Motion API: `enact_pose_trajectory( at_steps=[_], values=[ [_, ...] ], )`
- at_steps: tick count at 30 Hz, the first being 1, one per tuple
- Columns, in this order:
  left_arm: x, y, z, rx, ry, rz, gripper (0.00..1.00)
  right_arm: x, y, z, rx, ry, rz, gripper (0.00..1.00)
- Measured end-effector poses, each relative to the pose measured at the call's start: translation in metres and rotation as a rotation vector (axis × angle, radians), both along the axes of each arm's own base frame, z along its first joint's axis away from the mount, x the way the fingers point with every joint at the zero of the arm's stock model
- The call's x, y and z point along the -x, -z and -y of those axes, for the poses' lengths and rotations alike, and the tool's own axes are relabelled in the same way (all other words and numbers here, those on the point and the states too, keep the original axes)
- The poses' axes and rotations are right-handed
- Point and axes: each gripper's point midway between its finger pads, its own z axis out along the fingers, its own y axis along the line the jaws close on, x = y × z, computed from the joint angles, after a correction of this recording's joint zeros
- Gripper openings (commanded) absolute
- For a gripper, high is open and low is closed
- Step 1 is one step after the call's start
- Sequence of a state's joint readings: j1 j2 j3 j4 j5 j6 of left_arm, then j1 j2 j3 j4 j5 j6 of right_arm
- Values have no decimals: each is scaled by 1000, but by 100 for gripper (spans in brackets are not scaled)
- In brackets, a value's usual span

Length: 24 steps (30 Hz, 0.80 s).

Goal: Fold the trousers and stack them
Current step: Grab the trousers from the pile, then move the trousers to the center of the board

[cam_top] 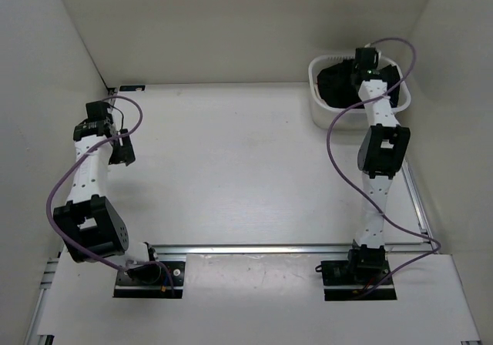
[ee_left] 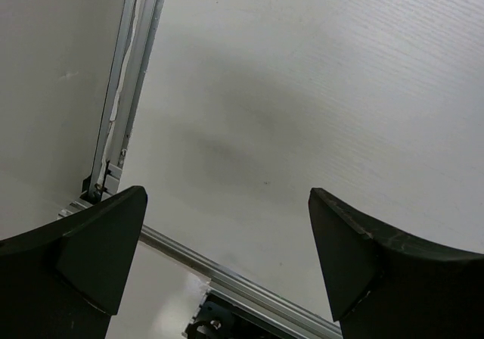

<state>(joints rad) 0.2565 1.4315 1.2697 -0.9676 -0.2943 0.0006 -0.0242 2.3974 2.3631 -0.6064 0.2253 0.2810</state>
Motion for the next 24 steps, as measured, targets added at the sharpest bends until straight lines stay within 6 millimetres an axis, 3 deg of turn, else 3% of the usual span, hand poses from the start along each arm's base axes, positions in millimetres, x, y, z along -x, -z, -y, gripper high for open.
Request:
enact_pose_trajectory(
  at_steps=[1,2,4,5,6,7,10,14,17,19,21,24],
  values=[
    [-2,4,-1,-2,-2,-15,100,3,37,-1,-8,2,-68,93],
    [-3,8,-2,-2,-3,-27,100,5,56,-1,-12,3,-106,80],
    [-4,11,-3,-5,-5,-41,100,8,75,-2,-21,12,-140,54],
    [-4,11,-3,-7,-6,-42,100,8,75,-2,-22,11,-142,36],
    [-4,12,-3,-7,-6,-45,100,6,68,-2,-21,10,-124,6],
    [-4,11,-4,-9,-7,-44,100,4,56,-2,-18,7,-96,0],
    [-7,5,-5,-17,-8,-24,100,6,14,-4,-14,4,-27,0],
    [-7,-5,-3,-25,-3,8,100,27,-78,-13,23,-28,112,0],
    [-5,-16,-2,-34,-2,47,100,69,-178,-37,62,-73,279,0],
    [-2,-26,-1,-42,-1,80,100,108,-258,-68,84,-131,453,0],
    [1,-37,0,-50,-1,115,100,161,-342,-114,83,-228,663,0],
    [4,-46,0,-58,-2,147,100,236,-428,-182,19,-411,907,0]
  ],
)
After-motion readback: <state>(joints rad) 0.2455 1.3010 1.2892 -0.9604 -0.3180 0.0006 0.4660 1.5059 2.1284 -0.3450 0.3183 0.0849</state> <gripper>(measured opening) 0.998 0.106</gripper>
